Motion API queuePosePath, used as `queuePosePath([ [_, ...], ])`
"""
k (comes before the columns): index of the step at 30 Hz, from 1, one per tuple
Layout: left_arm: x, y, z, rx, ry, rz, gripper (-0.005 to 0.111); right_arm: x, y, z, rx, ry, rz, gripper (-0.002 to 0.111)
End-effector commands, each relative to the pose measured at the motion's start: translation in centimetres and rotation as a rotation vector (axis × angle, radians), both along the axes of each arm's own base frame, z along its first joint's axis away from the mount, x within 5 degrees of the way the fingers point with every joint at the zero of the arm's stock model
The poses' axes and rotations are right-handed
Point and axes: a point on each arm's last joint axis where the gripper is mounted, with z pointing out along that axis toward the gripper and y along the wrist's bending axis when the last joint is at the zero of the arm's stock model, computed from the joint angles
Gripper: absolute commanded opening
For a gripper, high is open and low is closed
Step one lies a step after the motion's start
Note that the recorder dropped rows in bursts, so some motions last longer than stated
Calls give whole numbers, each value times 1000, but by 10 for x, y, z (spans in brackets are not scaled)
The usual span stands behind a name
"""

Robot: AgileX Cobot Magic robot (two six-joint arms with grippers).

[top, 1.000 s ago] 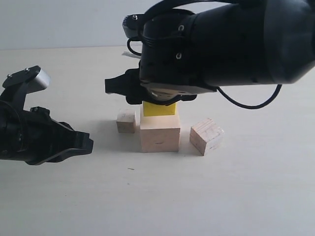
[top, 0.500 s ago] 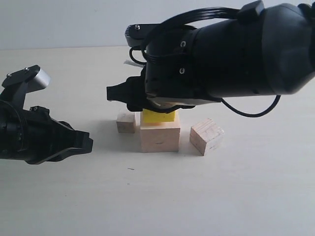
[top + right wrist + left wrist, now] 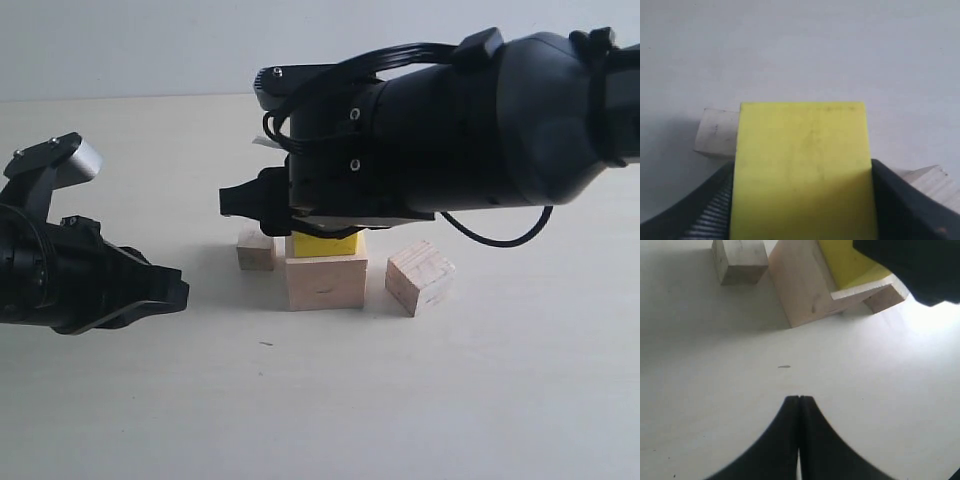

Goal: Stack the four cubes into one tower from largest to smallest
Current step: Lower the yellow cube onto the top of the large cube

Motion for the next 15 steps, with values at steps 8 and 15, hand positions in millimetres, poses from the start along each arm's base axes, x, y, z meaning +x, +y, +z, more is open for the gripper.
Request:
queuePosePath([
  [8,0,1,2,-5,-10,7,0,3,-2,6,6,-30,-4,0],
  [15,0,1,2,-5,-11,8,0,3,-3,10,10,-45,-3,0],
])
